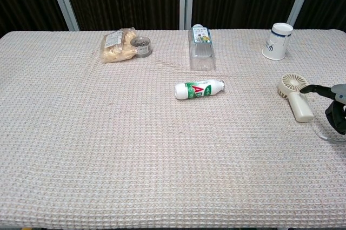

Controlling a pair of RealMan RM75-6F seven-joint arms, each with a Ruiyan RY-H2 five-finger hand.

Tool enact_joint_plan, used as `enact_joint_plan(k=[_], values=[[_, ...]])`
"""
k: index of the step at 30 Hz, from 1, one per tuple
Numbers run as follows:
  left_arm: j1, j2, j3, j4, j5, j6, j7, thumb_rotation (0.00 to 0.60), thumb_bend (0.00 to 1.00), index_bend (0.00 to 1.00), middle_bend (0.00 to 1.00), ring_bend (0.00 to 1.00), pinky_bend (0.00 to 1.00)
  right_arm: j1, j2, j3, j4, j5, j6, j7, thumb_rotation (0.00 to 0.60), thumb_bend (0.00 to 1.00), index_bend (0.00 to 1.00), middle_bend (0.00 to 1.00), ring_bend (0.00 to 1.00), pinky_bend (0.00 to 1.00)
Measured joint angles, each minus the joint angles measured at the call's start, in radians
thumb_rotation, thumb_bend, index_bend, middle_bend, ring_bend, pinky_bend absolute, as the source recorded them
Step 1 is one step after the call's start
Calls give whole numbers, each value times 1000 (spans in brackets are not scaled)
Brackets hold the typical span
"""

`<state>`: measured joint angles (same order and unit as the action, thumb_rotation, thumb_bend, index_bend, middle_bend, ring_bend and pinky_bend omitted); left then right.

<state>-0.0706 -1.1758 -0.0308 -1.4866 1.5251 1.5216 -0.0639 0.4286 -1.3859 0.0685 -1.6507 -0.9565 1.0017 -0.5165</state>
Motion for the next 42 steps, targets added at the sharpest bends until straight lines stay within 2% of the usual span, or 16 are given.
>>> enact_joint_plan(k=[32,37,42], values=[[-4,4,-2,-4,1,-5,-1,600,51,62,42,0,184,52,-2,-33,12,106,-44,17,600,1000,15,1000,935,900],[-4,6,-4,-8,2,-2,2,600,51,63,42,0,184,46,12,-23,-8,67,-5,45,600,1000,15,1000,934,900],[-6,8,-3,-16,7,-1,8,600,51,62,42,0,184,20,60,-8,-66,-28,93,85,600,1000,15,1000,934,899]])
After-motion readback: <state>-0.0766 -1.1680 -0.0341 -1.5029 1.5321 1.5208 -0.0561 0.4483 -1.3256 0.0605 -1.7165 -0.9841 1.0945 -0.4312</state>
